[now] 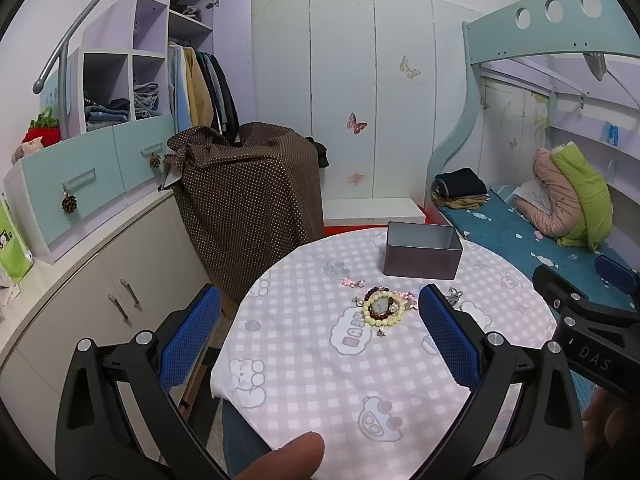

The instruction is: Organize jewelry

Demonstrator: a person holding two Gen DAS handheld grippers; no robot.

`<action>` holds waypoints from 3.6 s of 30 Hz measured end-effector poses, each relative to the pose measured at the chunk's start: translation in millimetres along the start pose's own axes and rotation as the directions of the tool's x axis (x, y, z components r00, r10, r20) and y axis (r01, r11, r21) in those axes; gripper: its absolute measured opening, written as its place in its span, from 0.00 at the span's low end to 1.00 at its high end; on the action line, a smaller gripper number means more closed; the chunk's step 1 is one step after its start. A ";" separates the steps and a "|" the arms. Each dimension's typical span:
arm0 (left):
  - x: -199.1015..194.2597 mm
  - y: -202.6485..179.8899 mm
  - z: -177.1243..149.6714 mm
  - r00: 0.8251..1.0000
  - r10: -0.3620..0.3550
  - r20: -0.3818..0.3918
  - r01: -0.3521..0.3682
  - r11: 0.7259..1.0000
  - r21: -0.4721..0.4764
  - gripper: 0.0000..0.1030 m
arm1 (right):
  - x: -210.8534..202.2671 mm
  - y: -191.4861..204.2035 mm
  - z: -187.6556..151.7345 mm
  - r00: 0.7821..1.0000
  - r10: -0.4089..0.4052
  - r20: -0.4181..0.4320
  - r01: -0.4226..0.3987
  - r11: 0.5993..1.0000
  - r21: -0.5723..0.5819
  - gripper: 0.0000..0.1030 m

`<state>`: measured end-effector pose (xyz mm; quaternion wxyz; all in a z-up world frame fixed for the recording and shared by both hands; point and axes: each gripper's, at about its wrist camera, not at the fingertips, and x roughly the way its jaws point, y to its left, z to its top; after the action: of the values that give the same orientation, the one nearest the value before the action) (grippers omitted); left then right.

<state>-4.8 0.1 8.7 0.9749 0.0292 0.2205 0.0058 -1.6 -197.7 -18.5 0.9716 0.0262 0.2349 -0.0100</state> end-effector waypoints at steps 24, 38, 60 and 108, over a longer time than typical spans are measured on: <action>28.6 0.8 -22.1 0.997 -0.037 -0.062 0.035 0.999 -0.025 0.95 | 19.1 -7.0 -12.4 0.999 0.005 -0.035 -0.004 1.000 0.003 0.93; 89.5 -6.7 -22.7 0.994 -0.045 -0.098 0.046 0.999 0.004 0.95 | 69.5 -24.8 -18.3 0.993 -0.030 -0.116 0.026 0.999 -0.033 0.93; 277.6 -31.0 -74.2 0.912 -0.034 -0.409 0.063 0.996 0.058 0.95 | 175.7 -35.2 -51.8 0.946 -0.015 -0.323 -0.001 0.999 -0.047 0.93; 198.5 -15.2 -37.0 0.937 -0.257 -0.235 0.270 0.963 0.024 0.09 | 220.9 -30.4 -14.1 0.909 0.177 -0.376 -0.208 0.977 -0.042 0.12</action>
<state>158.3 -8.3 -110.8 0.9336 0.0258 0.3337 -0.1277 187.5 -228.9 -133.4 0.9063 0.0112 0.4104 0.1004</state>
